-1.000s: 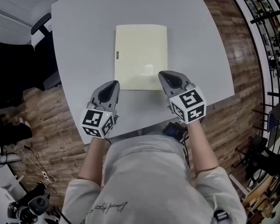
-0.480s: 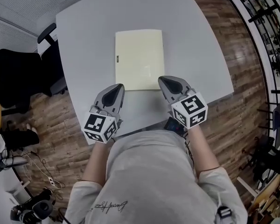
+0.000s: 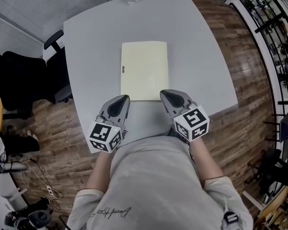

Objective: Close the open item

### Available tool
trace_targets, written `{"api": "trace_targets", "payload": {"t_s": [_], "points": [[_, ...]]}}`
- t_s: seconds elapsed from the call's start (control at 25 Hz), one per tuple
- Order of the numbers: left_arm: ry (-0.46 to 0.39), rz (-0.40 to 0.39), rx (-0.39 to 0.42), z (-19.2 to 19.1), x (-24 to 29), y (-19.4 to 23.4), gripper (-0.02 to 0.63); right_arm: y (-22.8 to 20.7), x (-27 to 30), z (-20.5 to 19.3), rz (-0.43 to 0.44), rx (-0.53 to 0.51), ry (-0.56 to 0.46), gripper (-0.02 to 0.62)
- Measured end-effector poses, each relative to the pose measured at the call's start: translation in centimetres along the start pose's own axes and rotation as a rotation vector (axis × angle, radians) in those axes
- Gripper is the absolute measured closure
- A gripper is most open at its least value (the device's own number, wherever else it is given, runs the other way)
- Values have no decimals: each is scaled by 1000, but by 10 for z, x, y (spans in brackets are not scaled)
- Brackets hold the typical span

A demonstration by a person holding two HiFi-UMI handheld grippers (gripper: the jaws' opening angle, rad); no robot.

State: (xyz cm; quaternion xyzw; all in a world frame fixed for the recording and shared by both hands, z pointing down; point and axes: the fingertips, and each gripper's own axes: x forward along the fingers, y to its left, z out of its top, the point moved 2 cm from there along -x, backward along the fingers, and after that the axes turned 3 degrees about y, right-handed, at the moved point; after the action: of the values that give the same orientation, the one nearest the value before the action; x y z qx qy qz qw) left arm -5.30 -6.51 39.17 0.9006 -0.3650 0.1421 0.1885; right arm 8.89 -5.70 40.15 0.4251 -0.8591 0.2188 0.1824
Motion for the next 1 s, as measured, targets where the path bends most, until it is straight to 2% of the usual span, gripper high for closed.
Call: {"api": "trace_targets", "payload": {"t_s": [1.0], "points": [[9,-3,23,-2,-6,-1,597,15,5,0,36,-16,1,580]]}}
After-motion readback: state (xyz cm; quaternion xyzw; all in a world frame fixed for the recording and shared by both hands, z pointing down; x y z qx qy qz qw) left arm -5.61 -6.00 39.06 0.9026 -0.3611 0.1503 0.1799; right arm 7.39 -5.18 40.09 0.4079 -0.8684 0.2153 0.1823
